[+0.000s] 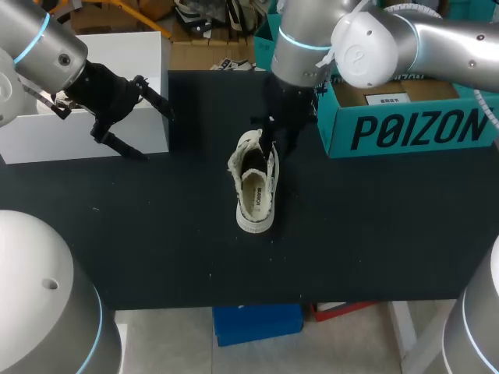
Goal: Take the shoe out of the shoebox, open the shoe tongue, remove and reinsert the insole, then place the shoe into the shoebox
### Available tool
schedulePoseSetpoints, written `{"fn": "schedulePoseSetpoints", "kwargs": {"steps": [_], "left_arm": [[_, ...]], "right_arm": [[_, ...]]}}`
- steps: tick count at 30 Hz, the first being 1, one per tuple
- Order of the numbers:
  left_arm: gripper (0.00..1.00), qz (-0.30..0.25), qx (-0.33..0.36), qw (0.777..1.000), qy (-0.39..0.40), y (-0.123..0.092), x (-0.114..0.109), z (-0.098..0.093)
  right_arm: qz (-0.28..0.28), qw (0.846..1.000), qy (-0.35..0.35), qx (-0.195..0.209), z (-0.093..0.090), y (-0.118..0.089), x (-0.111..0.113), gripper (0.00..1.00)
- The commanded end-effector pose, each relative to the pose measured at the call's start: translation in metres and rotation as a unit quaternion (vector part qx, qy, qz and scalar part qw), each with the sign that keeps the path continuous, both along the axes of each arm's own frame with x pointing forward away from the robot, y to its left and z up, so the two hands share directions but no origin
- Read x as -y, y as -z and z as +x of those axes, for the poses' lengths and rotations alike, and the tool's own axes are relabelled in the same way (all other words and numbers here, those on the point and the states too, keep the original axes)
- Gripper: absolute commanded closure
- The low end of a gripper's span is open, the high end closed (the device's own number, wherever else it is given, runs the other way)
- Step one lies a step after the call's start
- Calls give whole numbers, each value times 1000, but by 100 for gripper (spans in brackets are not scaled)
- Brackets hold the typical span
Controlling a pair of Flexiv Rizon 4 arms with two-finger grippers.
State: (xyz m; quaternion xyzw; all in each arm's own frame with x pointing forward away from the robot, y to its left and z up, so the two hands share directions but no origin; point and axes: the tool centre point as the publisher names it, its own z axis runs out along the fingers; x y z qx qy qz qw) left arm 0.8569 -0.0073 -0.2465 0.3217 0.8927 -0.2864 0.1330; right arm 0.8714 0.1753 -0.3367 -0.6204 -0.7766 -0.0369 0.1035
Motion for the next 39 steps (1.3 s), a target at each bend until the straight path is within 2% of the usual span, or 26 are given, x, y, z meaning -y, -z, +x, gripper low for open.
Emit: {"fn": "schedulePoseSetpoints", "kwargs": {"steps": [1,15,33,39], "left_arm": [[0,1,1,1000,0,0,-1,-1],[0,1,1,1000,0,0,-1,-1],[0,1,1,1000,0,0,-1,-1],[0,1,1,1000,0,0,-1,-1]], "right_arm": [[0,1000,0,-3,0,6,-5,68],[-2,1000,4,-21,-6,26,-3,71],[-11,999,-2,-32,6,44,2,71],[-13,999,-2,-35,5,51,2,72]]}}
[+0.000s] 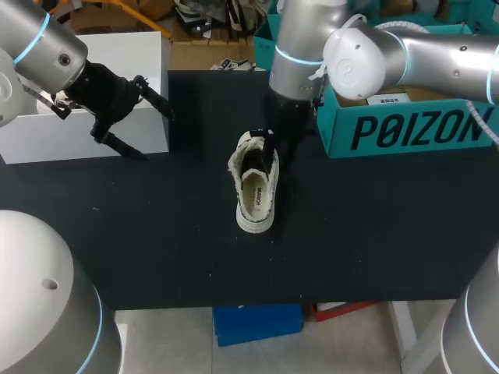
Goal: Take the shoe out of the shoebox, open the shoe tongue, remove and reinsert the insole, then place the shoe into the shoebox
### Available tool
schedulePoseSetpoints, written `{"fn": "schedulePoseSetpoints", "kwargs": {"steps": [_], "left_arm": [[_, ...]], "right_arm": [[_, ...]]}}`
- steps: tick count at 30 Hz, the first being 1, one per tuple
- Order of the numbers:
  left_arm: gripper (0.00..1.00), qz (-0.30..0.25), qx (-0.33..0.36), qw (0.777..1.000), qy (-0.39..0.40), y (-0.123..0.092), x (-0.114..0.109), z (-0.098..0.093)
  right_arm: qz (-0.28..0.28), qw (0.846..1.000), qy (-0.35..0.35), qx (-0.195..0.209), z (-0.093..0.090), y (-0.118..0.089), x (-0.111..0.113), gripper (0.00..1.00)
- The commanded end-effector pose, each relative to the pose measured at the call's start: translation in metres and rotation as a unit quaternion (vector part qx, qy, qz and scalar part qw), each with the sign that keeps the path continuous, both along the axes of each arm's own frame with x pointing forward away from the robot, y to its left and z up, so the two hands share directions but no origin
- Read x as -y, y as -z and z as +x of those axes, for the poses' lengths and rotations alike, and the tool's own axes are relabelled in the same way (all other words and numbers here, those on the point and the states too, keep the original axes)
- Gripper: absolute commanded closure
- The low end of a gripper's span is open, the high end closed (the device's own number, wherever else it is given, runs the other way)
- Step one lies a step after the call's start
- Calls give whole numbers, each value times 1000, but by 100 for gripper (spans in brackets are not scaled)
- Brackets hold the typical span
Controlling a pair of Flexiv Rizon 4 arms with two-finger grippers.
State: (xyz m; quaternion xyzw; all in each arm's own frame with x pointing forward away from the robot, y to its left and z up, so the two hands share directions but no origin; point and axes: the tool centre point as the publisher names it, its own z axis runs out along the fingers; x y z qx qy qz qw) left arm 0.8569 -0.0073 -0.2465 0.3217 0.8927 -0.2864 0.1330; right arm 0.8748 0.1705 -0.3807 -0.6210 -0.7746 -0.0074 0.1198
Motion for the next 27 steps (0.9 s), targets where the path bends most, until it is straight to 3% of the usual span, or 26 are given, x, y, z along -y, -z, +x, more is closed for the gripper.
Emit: {"fn": "schedulePoseSetpoints", "kwargs": {"steps": [1,19,22,23,24,27], "left_arm": [[0,1,1,1000,0,0,-1,-1],[0,1,1,1000,0,0,-1,-1],[0,1,1,1000,0,0,-1,-1],[0,1,1,1000,0,0,-1,-1],[0,1,1,1000,0,0,-1,-1],[0,1,1,1000,0,0,-1,-1]], "right_arm": [[-1,1000,0,-6,-1,9,-3,72],[-15,1000,8,-8,-7,23,-3,69],[-25,1000,9,1,-7,23,-2,75],[-25,1000,10,2,-7,22,-2,83],[-29,1000,11,5,-7,22,-2,99],[-34,999,11,10,-7,22,-2,100]]}}
